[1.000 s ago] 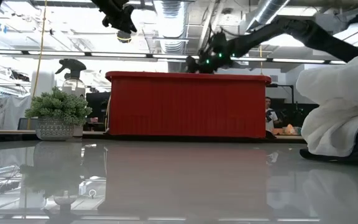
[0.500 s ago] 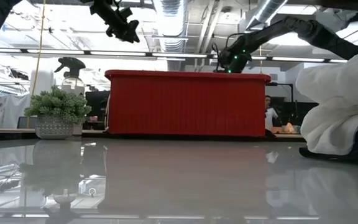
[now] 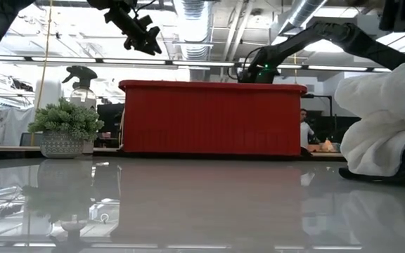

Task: Fold Laundry from Bin
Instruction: Fold the white boxers

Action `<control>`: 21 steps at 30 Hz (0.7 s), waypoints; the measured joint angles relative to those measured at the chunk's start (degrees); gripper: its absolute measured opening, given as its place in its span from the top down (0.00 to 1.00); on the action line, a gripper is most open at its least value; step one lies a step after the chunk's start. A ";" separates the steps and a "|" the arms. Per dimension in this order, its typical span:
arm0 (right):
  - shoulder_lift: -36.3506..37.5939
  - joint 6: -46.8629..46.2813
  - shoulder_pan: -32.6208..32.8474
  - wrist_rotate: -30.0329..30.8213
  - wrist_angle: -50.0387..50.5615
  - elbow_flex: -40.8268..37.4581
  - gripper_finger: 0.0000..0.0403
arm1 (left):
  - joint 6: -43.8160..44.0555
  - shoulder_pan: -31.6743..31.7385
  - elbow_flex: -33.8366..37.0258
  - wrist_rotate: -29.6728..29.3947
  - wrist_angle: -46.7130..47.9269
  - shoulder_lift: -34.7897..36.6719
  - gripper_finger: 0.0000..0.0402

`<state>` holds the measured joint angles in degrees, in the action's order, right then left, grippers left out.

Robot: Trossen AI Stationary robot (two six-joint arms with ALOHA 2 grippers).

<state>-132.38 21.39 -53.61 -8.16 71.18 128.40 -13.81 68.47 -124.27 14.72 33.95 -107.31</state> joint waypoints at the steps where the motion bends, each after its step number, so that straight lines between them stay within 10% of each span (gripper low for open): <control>1: -0.02 1.32 0.31 1.09 0.21 -0.71 0.37 | 0.31 0.00 0.00 0.03 0.01 0.00 0.52; 10: -0.10 5.47 1.09 9.63 0.58 -7.55 0.44 | 0.64 -0.02 0.00 1.16 -0.01 0.00 0.52; 21: -0.12 9.25 0.58 12.82 -0.11 -10.28 0.95 | -1.14 -0.02 0.00 -0.42 -0.52 0.00 0.52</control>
<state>-132.49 30.64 -53.03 4.65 71.07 118.12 -14.95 68.45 -124.27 14.30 33.43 -107.31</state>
